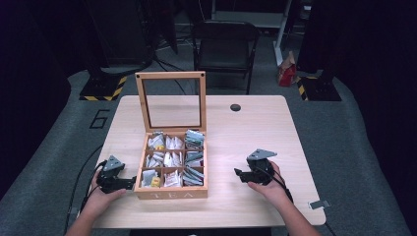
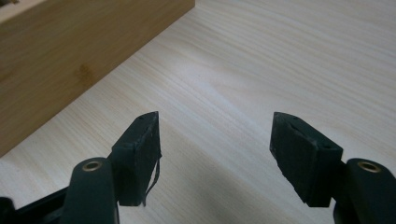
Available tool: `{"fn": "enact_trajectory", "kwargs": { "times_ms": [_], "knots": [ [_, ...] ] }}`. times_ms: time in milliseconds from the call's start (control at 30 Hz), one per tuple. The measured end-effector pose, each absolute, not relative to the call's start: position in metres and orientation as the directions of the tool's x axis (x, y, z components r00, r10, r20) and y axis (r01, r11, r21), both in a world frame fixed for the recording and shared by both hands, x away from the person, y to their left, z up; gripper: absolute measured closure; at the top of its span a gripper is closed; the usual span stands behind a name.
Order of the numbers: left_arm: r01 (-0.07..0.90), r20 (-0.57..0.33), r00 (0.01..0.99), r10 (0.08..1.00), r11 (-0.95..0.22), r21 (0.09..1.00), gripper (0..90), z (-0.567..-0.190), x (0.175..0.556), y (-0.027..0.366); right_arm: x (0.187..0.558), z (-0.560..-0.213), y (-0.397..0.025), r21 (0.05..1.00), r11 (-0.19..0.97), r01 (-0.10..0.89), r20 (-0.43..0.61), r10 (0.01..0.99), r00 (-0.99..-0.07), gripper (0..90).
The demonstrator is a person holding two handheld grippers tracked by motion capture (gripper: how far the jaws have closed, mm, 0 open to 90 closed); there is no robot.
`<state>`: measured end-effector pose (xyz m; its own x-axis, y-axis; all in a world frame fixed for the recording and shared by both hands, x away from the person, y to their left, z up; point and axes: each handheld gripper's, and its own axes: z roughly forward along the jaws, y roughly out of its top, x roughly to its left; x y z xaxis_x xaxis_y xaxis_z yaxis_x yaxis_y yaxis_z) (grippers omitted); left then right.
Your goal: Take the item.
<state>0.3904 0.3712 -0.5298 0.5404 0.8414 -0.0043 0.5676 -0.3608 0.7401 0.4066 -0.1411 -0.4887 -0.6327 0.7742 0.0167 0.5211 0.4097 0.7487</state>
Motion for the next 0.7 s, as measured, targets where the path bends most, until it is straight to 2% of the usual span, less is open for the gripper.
{"fn": "enact_trajectory", "kwargs": {
  "times_ms": [700],
  "knots": [
    [0.564,-0.003,0.538,0.843,-0.357,0.744,14.4,-0.530,0.391,0.371,0.400,-0.450,-0.136,0.773,0.397,0.495,0.023,0.762,-0.647,35.1]
  ]
}}
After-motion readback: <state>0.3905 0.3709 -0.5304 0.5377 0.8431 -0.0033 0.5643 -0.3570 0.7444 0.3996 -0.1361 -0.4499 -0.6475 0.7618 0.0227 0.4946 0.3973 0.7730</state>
